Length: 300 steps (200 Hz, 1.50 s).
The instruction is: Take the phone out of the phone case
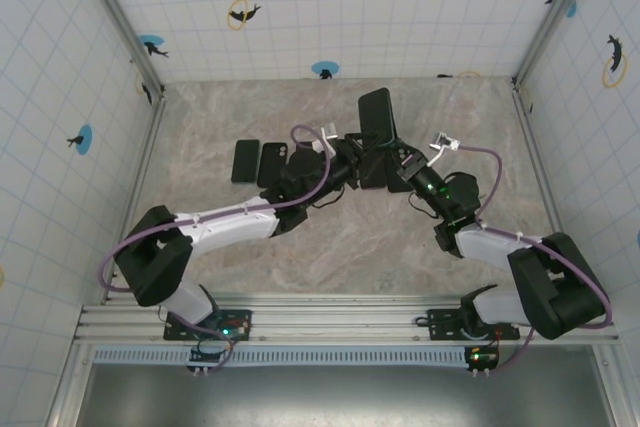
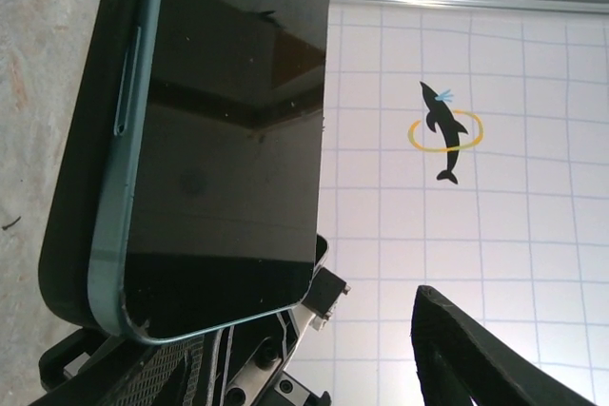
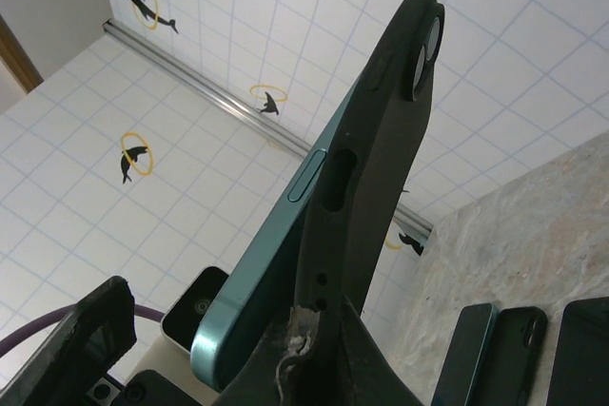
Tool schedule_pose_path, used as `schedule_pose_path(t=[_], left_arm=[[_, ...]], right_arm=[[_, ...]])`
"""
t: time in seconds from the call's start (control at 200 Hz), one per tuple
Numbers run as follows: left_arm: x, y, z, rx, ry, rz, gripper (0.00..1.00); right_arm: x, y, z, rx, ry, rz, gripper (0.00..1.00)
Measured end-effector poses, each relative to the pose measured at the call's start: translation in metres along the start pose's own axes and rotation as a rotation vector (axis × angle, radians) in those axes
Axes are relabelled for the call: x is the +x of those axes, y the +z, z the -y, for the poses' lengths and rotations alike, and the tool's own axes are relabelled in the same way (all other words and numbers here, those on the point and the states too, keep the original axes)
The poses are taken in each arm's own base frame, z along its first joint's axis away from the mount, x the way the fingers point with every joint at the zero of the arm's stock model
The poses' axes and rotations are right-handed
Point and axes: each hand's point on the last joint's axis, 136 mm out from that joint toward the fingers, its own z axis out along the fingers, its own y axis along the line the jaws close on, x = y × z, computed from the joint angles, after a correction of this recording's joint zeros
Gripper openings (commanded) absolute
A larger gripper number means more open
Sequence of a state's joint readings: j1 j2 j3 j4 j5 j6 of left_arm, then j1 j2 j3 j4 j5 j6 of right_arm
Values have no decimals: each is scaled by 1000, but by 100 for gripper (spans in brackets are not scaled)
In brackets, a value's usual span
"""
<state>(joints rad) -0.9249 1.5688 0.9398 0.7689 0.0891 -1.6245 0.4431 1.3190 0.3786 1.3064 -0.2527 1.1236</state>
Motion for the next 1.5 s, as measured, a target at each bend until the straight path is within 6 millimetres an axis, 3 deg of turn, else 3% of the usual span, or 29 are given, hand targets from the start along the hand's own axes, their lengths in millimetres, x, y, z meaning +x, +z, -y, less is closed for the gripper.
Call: schedule_pose_path(t=[0.26, 0.475, 0.736, 0.921, 1.306, 1.501], left_arm=[[-10, 7, 0, 22, -5, 31, 54], [-22, 20, 8, 45, -9, 69, 44], [-22, 29, 14, 54, -2, 64, 15], [-21, 31, 13, 44, 3, 59, 4], [-22, 37, 14, 13, 3, 47, 0], [-25, 40, 13, -2, 2, 53, 0]], right_arm=[[-4, -5, 4, 6, 34, 39, 4], [-11, -10, -3, -28, 39, 84, 4], [-17, -12, -10, -57, 37, 117, 4], [-17, -12, -9, -51, 30, 120, 4], [-11, -11, 23, 104, -46, 119, 4], [-5, -4, 29, 168, -128, 111, 4]])
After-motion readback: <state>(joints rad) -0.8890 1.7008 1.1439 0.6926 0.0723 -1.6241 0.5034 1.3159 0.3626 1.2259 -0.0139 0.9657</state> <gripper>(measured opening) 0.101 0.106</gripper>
